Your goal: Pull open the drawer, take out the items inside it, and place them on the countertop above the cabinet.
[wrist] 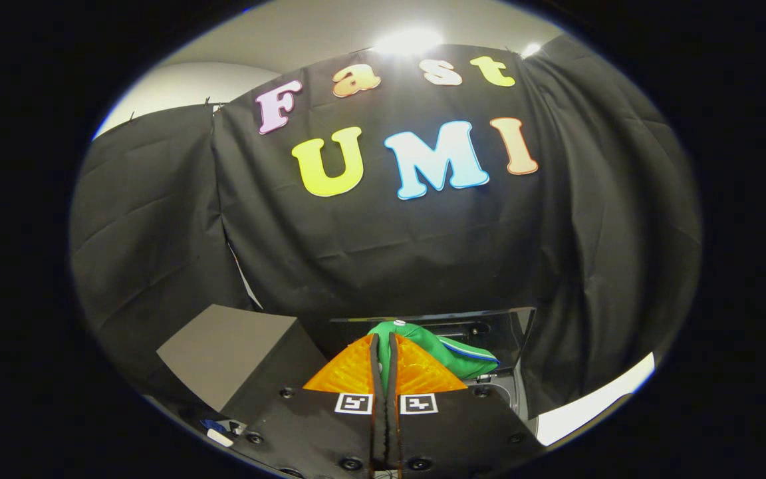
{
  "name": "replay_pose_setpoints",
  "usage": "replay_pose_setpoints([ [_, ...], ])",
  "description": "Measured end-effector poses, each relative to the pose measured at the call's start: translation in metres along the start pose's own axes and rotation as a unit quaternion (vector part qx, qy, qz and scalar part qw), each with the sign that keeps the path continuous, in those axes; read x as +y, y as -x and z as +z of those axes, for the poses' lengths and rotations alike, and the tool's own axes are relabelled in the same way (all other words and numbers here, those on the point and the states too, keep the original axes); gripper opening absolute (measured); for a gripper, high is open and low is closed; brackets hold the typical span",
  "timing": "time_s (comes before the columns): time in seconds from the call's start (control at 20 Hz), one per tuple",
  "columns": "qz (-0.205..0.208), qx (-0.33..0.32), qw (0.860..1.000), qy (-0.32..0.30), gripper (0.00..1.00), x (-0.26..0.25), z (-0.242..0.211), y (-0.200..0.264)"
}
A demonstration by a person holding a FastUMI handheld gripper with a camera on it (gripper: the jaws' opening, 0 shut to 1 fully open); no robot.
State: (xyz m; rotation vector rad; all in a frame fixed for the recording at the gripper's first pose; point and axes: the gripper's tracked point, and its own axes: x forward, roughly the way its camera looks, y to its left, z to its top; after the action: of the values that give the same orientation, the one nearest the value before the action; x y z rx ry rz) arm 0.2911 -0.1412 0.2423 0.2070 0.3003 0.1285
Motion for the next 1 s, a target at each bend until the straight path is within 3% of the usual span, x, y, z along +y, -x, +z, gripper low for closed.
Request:
replay_pose_setpoints([
  [1.0, -0.030, 0.103, 0.994, -0.015, 0.01, -0.057, -0.168, -0.078],
])
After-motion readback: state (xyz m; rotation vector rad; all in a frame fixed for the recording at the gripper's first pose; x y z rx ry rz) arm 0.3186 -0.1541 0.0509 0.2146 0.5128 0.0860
